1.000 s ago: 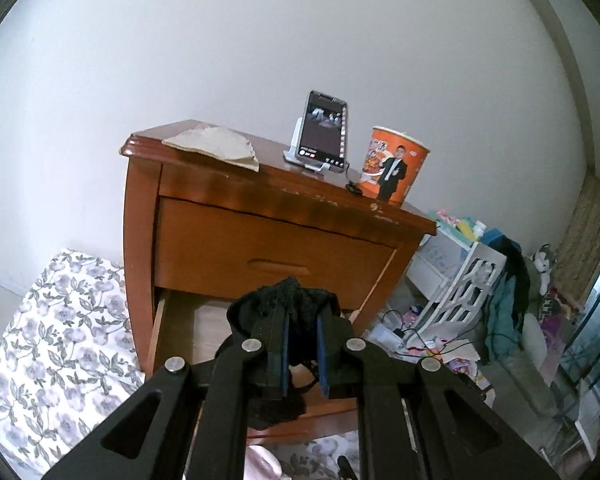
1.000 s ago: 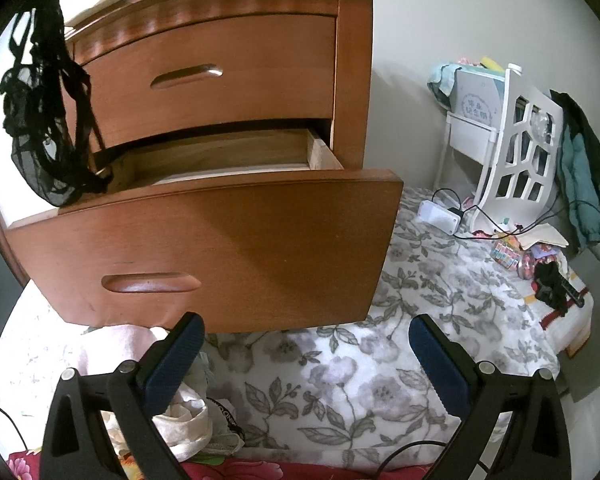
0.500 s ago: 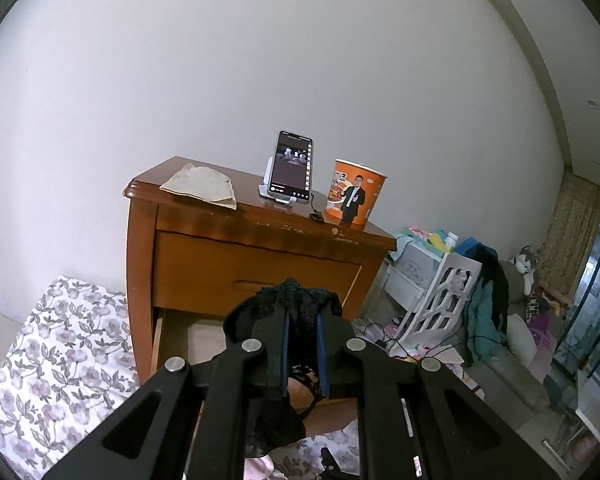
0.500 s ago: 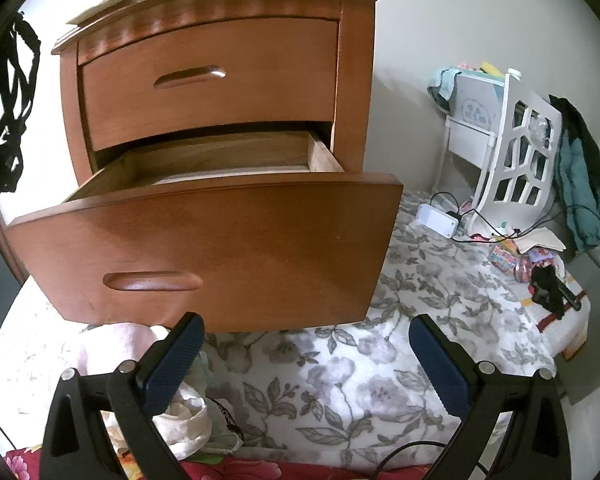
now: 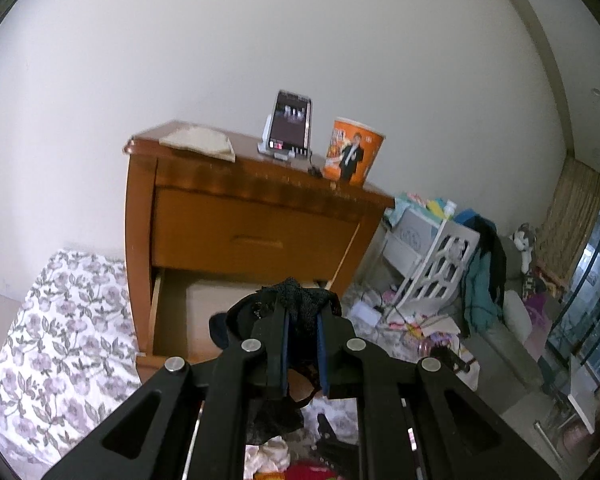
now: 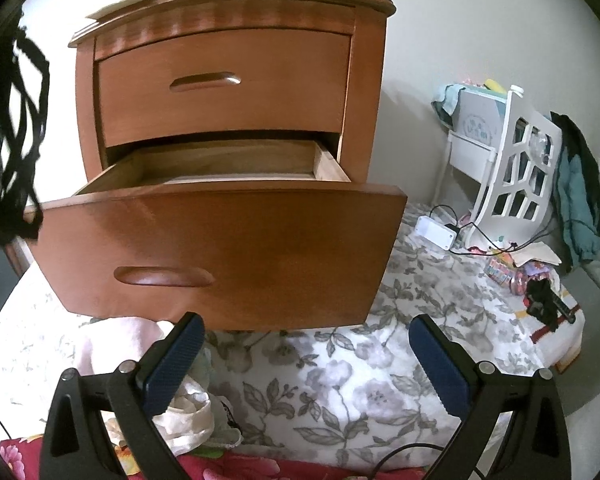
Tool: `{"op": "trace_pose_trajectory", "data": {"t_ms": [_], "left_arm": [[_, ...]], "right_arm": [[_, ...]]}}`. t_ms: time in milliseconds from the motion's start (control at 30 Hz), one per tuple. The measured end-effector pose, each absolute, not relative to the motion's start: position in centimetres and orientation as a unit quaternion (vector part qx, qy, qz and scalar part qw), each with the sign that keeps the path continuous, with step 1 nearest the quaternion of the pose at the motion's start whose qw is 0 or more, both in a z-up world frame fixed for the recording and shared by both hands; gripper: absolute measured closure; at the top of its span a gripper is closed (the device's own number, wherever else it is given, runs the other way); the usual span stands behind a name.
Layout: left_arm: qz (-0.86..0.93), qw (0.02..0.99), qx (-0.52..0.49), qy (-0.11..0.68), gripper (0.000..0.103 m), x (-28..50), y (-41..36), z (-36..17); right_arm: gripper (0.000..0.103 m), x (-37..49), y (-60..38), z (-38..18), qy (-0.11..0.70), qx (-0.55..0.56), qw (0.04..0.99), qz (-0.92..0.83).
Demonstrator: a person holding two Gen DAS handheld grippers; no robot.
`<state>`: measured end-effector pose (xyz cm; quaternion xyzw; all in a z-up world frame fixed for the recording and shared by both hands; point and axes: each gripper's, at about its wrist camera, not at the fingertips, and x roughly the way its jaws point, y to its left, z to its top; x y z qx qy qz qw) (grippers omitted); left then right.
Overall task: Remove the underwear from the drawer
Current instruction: 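Lift the black lace garment up out of the drawer with the left gripper, then lower the black lace garment onto the clothes pile on the bedspread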
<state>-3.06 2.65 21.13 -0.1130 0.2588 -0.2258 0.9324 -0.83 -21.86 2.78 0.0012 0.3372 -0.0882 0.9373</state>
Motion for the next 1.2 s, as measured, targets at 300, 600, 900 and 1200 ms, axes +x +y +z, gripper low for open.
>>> {"op": "trace_pose_trajectory", "data": {"t_ms": [300, 600, 900, 1200], "left_arm": [[-0.239, 0.915, -0.104, 0.309, 0.092, -2.5, 1.2, 18.3], [-0.241, 0.887, -0.095, 0.382, 0.092, -0.1, -0.5, 13.3], [-0.181, 0.864, -0.081, 0.463, 0.092, 2.5, 0.1, 6.0], [-0.122, 0.824, -0.086, 0.546, 0.092, 3.7, 1.6, -1.6]], "right_arm": [[0.000, -1.0, -21.5, 2.8, 0.336, -0.006, 0.938, -0.088], [0.000, -1.0, -21.5, 2.8, 0.337, -0.008, 0.937, -0.087], [0.000, -0.9, -21.7, 2.7, 0.341, -0.006, 0.936, -0.085], [0.000, -0.8, -21.6, 2.6, 0.343, -0.005, 0.935, -0.085]]}}
